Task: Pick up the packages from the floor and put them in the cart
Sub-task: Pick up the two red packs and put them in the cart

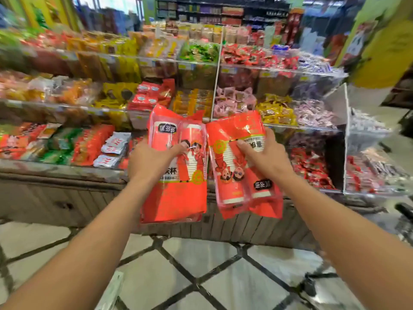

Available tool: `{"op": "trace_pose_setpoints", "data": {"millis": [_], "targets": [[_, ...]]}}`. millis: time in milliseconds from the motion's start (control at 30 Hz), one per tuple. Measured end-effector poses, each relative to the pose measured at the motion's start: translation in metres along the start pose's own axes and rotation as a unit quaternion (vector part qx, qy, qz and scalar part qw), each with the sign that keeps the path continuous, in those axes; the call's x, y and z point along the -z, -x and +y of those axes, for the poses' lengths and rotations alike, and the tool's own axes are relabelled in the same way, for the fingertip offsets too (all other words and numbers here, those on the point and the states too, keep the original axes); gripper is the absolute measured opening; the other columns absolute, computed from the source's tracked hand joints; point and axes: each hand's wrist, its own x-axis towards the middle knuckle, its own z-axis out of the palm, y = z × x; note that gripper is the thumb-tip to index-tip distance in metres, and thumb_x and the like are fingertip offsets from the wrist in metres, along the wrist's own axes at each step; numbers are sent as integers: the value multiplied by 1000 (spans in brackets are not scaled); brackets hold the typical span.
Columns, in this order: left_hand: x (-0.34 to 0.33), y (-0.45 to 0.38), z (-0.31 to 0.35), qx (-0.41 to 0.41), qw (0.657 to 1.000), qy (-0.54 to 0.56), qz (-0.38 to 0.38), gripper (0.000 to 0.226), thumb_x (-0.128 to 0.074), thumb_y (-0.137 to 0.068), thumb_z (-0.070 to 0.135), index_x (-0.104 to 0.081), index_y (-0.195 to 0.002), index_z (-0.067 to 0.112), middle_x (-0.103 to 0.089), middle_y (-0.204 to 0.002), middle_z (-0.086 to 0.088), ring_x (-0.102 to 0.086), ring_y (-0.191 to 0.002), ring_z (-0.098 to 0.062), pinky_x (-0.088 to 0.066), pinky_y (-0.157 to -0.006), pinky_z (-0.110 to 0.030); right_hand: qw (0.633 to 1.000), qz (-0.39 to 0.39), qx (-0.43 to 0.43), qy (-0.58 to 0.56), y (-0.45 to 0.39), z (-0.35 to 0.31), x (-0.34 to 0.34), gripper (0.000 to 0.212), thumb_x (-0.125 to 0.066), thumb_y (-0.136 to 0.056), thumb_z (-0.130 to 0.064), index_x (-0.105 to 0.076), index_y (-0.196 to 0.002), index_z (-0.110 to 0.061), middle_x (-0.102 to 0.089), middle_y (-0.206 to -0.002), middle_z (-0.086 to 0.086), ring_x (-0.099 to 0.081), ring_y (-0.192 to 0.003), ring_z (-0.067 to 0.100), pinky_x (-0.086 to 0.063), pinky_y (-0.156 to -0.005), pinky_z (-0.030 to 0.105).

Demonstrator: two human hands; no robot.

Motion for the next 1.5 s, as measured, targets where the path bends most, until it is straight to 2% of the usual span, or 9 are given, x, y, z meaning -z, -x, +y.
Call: {"op": "trace_pose_setpoints", "data": {"millis": [67,233,400,633,900,1100,1200,1367,1500], "targets": [[-19,17,34,-43,998,24,-43,67,-86,-52,73,-77,-93,20,-76,-87,0,-72,-87,-26,-55,-75,-38,998,59,-19,0,24,8,51,80,-68,-90,-64,-41,-154,-24,-69,-133,7,-63,-125,31,-43,-91,34],[-76,80,103,-91,982,104,-128,102,-82,-25,90,-78,-97,18,-79,-90,-2,-76,-84,-26,-63,-81,-49,982,177,-61,17,103,34,167,74,-68,-87,-70,-49,-145,-28,-69,-128,-4,-66,-118,24,-46,-93,35],[-132,170,173,-180,955,105,-211,56,-92,-51,67,-74,-78,20,-75,-74,5,-74,-76,-20,-57,-69,-36,955,270,-109,55,186,60,271,74,-71,-88,-64,-45,-148,-30,-64,-112,-11,-60,-106,15,-43,-88,31],[-215,315,231,-235,924,162,-253,64,-86,-47,73,-77,-83,21,-76,-75,6,-74,-77,-24,-60,-75,-42,914,380,-129,56,299,118,391,62,-73,-90,-57,-48,-142,-33,-65,-103,-18,-65,-104,15,-45,-87,33],[-316,466,281,-218,897,192,-334,39,-95,-60,54,-71,-73,27,-70,-67,14,-63,-59,-6,-51,-64,-31,883,435,-167,55,397,213,511,78,-74,-88,-61,-40,-152,-32,-66,-110,-17,-68,-105,15,-54,-97,42],[-392,544,310,-216,873,195,-392,30,-97,-61,46,-75,-73,30,-76,-70,12,-74,-68,-11,-62,-77,-46,864,456,-209,38,436,287,579,75,-75,-87,-60,-42,-149,-35,-64,-110,-23,-65,-100,-1,-52,-95,37],[-439,567,321,-211,866,184,-414,40,-96,-52,55,-78,-78,31,-79,-77,9,-77,-73,-18,-63,-77,-54,850,475,-226,22,445,325,607,80,-75,-86,-63,-39,-152,-36,-67,-121,-15,-68,-109,10,-52,-98,38],[-526,588,337,-191,878,172,-405,68,-90,-42,71,-76,-92,28,-79,-89,3,-76,-83,-26,-63,-82,-53,845,471,-252,23,435,404,656,82,-75,-85,-63,-38,-154,-37,-65,-111,-24,-67,-102,3,-51,-91,35],[-611,592,342,-150,880,160,-422,49,-96,-51,57,-75,-81,25,-78,-80,0,-77,-80,-29,-63,-76,-48,850,453,-269,22,403,472,694,75,-76,-86,-59,-41,-148,-38,-66,-105,-25,-64,-95,-8,-51,-83,25]]}}
